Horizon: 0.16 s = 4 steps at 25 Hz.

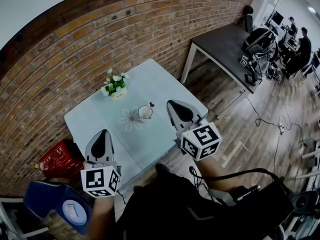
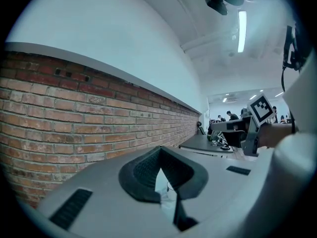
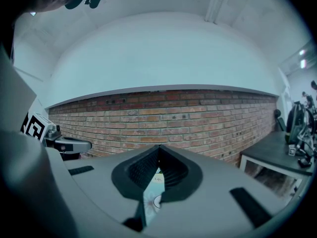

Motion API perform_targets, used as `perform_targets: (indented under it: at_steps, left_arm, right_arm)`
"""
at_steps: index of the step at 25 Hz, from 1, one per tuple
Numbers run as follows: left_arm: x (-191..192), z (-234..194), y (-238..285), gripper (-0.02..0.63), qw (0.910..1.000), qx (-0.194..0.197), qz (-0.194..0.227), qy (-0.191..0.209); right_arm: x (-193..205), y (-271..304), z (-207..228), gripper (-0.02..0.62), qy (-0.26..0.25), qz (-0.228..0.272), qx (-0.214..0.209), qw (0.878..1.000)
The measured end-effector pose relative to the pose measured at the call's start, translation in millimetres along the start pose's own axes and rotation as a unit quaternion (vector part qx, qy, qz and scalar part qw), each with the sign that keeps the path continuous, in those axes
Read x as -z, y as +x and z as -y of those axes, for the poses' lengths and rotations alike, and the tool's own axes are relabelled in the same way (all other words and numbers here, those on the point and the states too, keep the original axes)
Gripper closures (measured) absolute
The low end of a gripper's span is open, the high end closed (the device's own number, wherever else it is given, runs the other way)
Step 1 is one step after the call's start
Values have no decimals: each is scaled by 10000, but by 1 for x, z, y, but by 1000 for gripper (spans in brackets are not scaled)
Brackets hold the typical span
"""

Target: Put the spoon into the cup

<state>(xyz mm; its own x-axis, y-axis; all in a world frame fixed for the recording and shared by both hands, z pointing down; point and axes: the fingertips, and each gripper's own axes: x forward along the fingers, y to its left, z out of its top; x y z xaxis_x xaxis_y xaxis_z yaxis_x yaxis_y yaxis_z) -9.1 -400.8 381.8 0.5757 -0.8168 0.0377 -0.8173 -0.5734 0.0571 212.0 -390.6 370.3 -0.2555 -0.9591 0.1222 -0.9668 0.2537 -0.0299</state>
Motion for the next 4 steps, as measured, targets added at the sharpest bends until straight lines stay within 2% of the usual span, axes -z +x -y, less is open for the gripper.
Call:
perform_targets:
  at_steps: [4]
  left_arm:
    - [1,4,2,597,10000,20,-19,-15]
  right_arm:
    - [0,-2,5,577,-1,4,14,10000]
